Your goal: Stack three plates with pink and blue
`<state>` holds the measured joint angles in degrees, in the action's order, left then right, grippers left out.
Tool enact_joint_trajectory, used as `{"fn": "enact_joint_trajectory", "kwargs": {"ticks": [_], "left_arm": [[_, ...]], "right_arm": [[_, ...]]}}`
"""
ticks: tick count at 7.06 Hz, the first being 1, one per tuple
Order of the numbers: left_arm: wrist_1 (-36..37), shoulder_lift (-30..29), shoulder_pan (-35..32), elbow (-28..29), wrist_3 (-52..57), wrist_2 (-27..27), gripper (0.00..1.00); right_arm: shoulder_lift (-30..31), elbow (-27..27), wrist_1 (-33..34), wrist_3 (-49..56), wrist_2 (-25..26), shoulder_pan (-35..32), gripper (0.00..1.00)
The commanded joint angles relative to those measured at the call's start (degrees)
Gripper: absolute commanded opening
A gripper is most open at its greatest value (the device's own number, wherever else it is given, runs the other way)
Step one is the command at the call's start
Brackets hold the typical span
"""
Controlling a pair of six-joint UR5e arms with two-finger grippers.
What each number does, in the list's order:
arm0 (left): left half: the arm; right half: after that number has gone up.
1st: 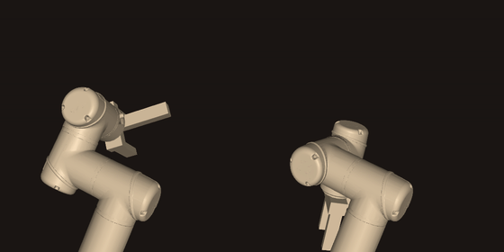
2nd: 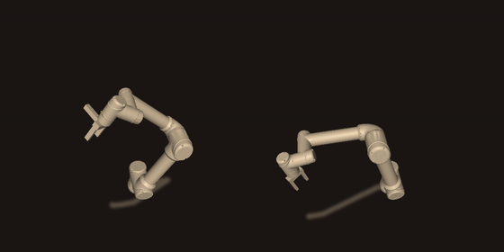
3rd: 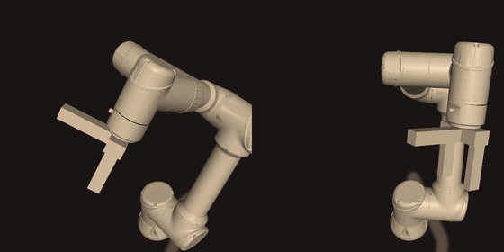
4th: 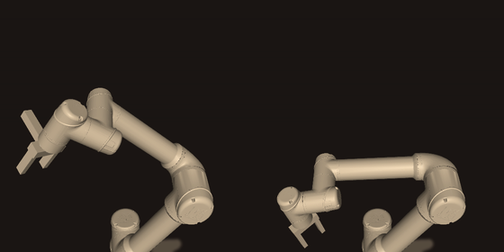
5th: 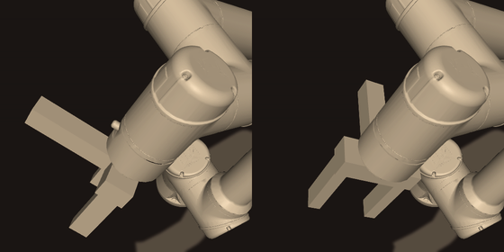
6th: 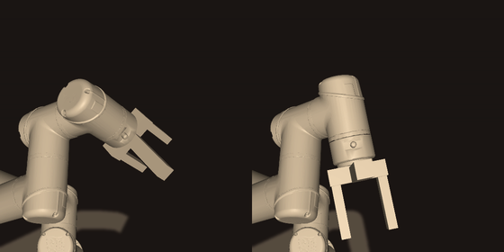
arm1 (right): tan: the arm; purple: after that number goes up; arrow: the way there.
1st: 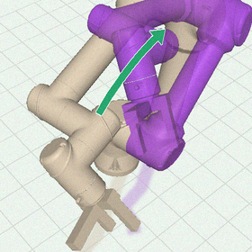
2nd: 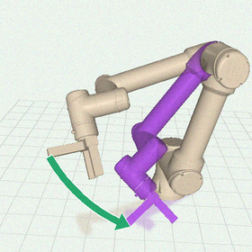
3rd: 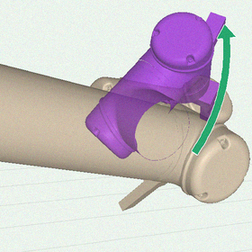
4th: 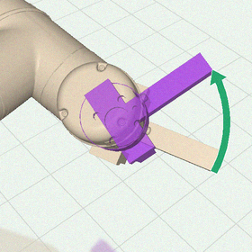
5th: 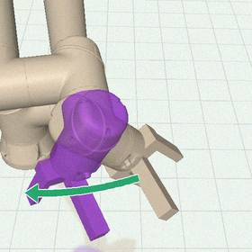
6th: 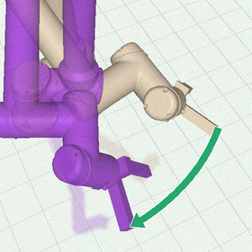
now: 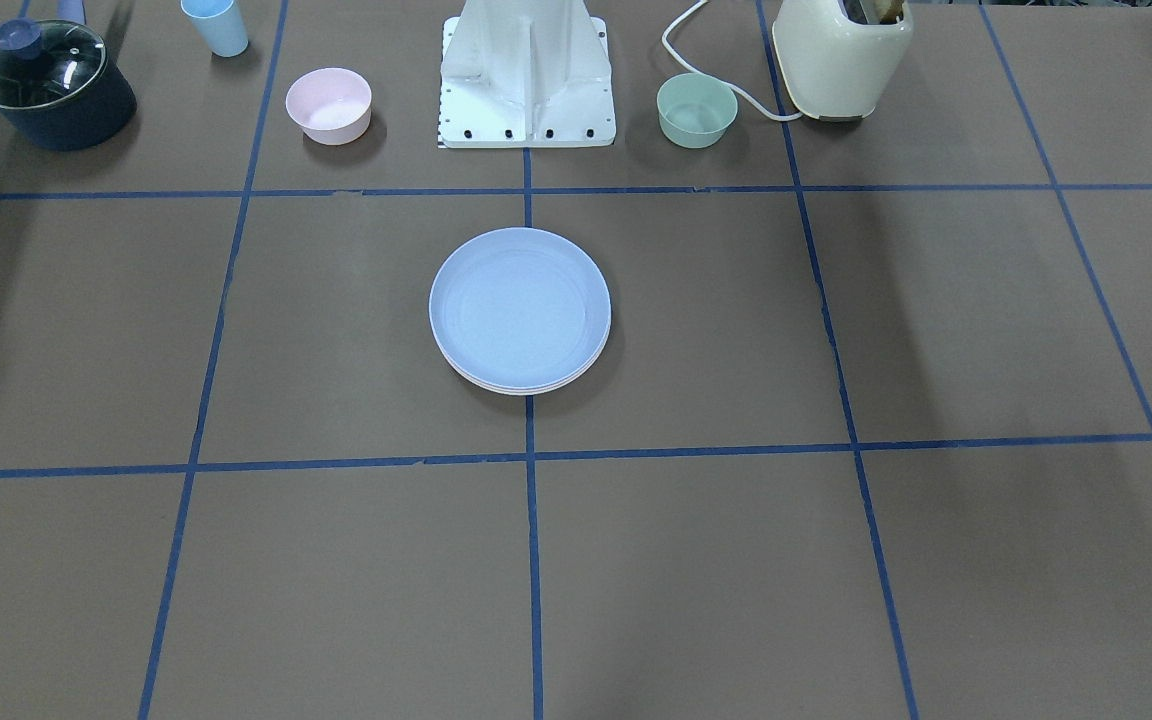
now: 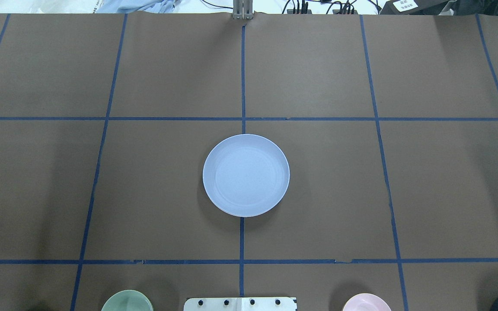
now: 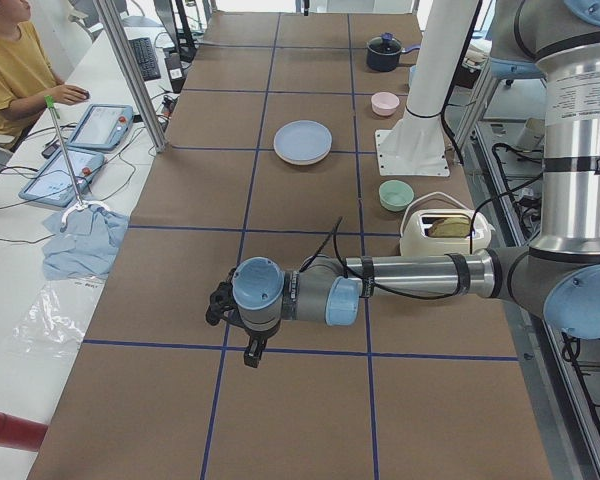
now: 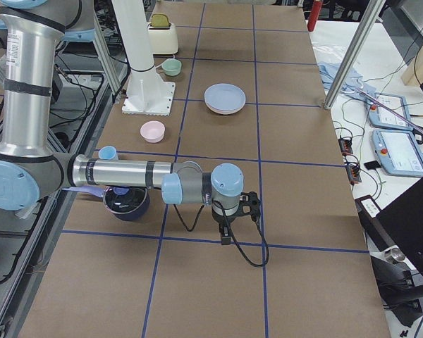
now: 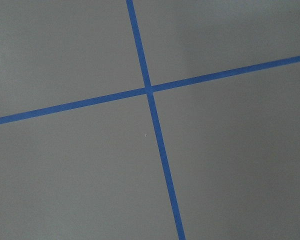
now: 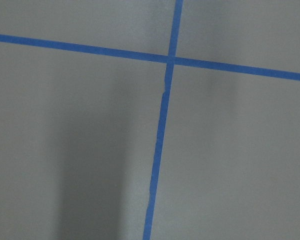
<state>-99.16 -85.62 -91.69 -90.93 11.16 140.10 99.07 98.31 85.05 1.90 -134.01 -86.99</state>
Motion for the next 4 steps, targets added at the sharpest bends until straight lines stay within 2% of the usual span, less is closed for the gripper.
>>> {"fn": "enact_joint_trajectory", "kwargs": {"ticks": [1,4], "left_arm": [[-0.24,0.01,-0.07,0.14,-0.09,-0.09,1.00],[-0.24,0.01,0.02,0.49,-0.18,-0.01,1.00]], "right_arm": [[0.16,0.13,0.03,0.04,0.06,-0.28,1.00],[0.25,0.05,0.03,0.04,0.06,-0.19,1.00]]}}
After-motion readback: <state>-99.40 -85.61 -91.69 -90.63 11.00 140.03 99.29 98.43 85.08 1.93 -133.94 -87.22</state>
